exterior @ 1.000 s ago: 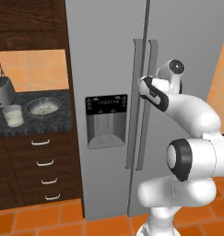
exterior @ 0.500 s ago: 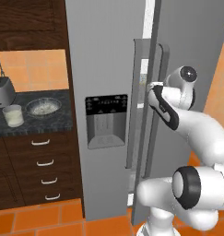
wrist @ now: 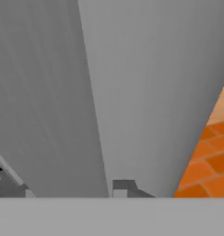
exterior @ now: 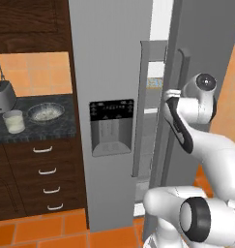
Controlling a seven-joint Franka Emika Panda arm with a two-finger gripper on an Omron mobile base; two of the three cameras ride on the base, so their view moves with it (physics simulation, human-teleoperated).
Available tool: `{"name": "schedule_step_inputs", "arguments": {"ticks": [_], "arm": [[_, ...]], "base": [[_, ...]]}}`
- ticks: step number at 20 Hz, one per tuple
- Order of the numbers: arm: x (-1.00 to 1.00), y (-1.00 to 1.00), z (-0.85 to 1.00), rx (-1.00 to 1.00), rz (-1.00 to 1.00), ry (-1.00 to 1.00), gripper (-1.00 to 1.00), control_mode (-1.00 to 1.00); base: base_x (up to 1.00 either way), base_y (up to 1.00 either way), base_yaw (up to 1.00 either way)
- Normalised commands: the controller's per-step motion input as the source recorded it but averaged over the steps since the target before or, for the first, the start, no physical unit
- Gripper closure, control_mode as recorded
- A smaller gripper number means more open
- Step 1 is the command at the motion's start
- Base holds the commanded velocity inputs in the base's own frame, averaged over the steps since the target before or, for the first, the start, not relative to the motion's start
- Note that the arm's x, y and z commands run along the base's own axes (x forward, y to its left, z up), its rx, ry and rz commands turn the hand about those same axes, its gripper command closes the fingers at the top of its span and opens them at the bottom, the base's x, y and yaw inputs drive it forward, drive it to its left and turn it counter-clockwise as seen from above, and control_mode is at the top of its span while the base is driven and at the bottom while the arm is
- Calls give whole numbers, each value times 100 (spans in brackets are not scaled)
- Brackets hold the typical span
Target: Grab a lemon wedge from the fridge and one ice cube from the ice bowl, and put them in the glass of lemonade.
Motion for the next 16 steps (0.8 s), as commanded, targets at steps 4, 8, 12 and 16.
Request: {"name": "schedule_step_inputs", "arguments": {"ticks": [4, 8, 12, 16], "arm": [[-35, -100, 0, 8, -20, 8, 100, -100], [-36, -100, 0, 10, -22, 7, 100, -100], [-50, -100, -17, 12, -20, -1, -100, -100], [-36, -87, 11, 8, -9, 0, -100, -100]], "base": [[0, 0, 0], [0, 0, 0], [0, 0, 0], [0, 0, 0]]}}
